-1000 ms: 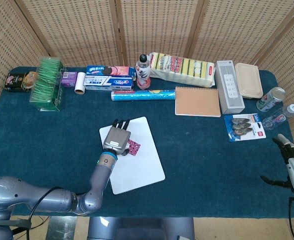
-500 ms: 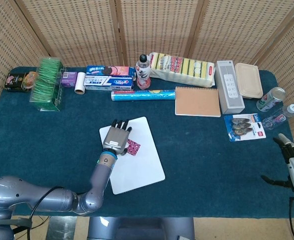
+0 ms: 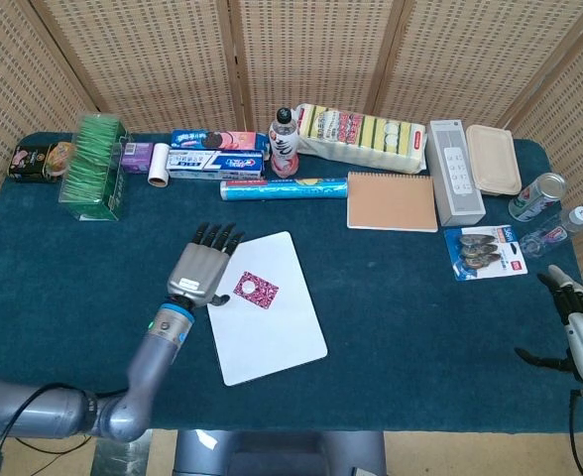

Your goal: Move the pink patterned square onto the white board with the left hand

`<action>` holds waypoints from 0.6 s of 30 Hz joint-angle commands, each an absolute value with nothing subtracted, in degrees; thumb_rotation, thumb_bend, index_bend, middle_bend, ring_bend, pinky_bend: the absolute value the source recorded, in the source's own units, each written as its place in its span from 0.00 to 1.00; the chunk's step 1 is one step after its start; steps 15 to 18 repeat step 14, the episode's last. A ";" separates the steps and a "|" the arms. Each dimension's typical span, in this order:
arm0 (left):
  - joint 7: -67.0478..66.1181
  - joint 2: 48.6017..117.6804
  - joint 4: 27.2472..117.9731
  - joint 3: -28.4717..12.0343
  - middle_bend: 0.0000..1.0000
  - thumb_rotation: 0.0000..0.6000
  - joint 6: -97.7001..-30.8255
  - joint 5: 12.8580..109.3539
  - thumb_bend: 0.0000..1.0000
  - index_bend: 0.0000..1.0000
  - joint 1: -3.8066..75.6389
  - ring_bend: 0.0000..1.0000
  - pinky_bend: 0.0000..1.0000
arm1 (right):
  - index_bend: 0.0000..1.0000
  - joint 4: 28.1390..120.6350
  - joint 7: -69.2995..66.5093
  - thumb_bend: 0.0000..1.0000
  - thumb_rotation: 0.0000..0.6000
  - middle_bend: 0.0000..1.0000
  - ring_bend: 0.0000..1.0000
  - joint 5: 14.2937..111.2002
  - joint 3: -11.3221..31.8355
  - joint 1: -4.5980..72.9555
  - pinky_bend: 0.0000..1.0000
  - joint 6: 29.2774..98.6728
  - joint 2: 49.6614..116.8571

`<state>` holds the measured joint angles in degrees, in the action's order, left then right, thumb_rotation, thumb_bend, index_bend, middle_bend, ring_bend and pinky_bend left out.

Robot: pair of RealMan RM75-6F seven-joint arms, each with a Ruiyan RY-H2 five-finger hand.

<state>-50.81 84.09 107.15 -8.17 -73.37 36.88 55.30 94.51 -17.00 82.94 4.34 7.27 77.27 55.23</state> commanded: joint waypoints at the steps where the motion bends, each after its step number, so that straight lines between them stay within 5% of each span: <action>1: -40.86 73.41 113.31 -0.54 0.00 1.00 -80.37 52.32 0.10 0.00 45.77 0.00 0.01 | 0.02 94.76 -16.04 0.00 1.00 0.00 0.00 82.68 4.42 7.22 0.00 77.48 55.53; 11: -13.07 62.37 105.39 10.99 0.00 1.00 -92.19 72.27 0.10 0.00 25.75 0.00 0.01 | 0.05 94.77 -8.70 0.00 1.00 0.00 0.00 80.94 5.27 6.84 0.00 79.47 57.45; 18: -6.67 62.33 102.47 12.63 0.00 1.00 -93.75 75.06 0.10 0.00 21.64 0.00 0.01 | 0.06 94.79 -6.51 0.00 1.00 0.00 0.00 80.84 5.64 6.44 0.00 81.06 58.08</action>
